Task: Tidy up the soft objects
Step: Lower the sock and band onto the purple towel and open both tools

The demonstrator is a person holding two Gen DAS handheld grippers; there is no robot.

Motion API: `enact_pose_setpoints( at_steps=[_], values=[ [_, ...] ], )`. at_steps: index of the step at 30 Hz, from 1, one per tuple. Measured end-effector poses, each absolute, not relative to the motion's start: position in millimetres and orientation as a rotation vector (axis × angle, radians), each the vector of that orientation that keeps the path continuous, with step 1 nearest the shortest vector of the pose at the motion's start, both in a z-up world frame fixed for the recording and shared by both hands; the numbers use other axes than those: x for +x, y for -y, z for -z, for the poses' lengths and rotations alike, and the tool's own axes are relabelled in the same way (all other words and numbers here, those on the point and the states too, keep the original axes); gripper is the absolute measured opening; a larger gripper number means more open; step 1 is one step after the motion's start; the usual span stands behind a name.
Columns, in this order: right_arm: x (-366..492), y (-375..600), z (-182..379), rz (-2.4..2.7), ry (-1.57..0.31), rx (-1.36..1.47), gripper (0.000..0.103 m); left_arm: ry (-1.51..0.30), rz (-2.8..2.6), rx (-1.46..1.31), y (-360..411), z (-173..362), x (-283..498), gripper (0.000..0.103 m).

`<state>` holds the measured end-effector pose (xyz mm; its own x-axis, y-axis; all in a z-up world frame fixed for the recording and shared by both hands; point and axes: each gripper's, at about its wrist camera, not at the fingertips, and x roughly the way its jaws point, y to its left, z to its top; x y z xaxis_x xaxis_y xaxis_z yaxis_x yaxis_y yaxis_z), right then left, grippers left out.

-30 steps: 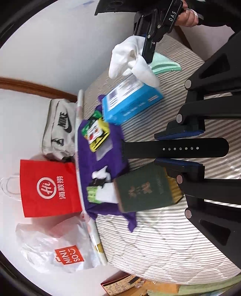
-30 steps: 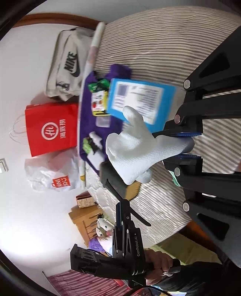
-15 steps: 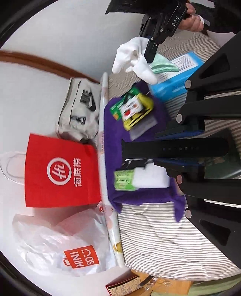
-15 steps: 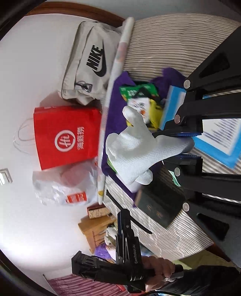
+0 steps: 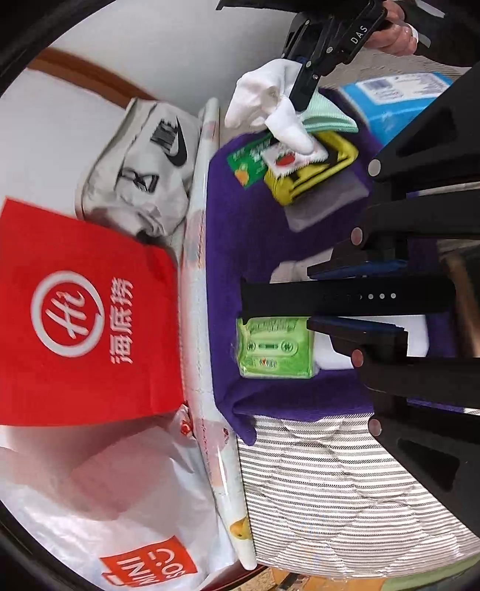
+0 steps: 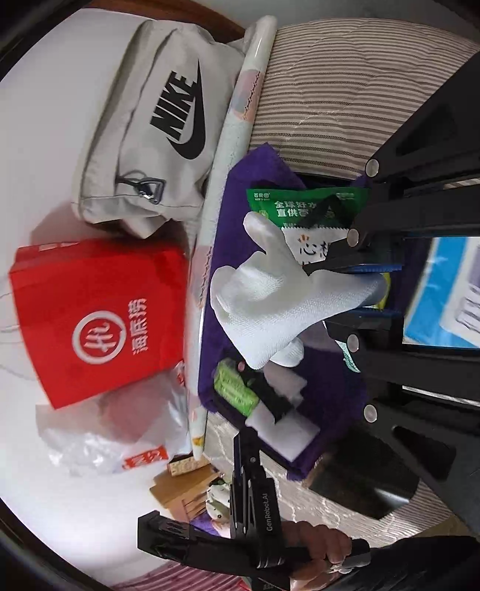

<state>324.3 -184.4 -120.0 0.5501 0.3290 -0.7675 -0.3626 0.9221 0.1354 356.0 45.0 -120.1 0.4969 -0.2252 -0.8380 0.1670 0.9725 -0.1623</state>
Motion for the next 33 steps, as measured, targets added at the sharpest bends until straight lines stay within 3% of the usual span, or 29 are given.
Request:
enact_pose_setpoints(
  at_steps=[11, 14, 16, 19, 26, 28, 33],
  values=[
    [353.8, 188.2, 150.9, -0.399, -1.029, -0.029, 0.018, -1.119, 0.198, -0.071, -49.5, 145.8, 376.5, 0.02],
    [352.2, 190.5, 146.8, -0.407, -1.025, -0.015, 0.036, -1.124, 0.206, -0.082, -52.2, 143.8, 376.3, 0.02],
    [349.3, 192.1, 140.5, -0.412, -1.002, -0.013, 0.059, -1.133, 0.203, -0.083, -54.2, 141.6, 375.3, 0.03],
    [345.0, 193.7, 131.5, -0.414, -0.982, -0.011, 0.069, -1.134, 0.18, -0.08, -57.6, 136.7, 370.6, 0.044],
    [322.6, 198.6, 104.3, -0.385, -0.956, 0.012, 0.07, -1.085, 0.154, -0.077, -65.2, 106.4, 336.8, 0.054],
    [309.9, 200.6, 95.2, -0.372, -0.948, 0.021, 0.078, -1.061, 0.143, -0.088, -66.0, 94.7, 319.3, 0.057],
    [262.5, 202.3, 66.7, -0.349, -0.895, 0.044, 0.088, -1.034, 0.153, -0.113, -60.3, 76.2, 274.1, 0.061]
  ],
)
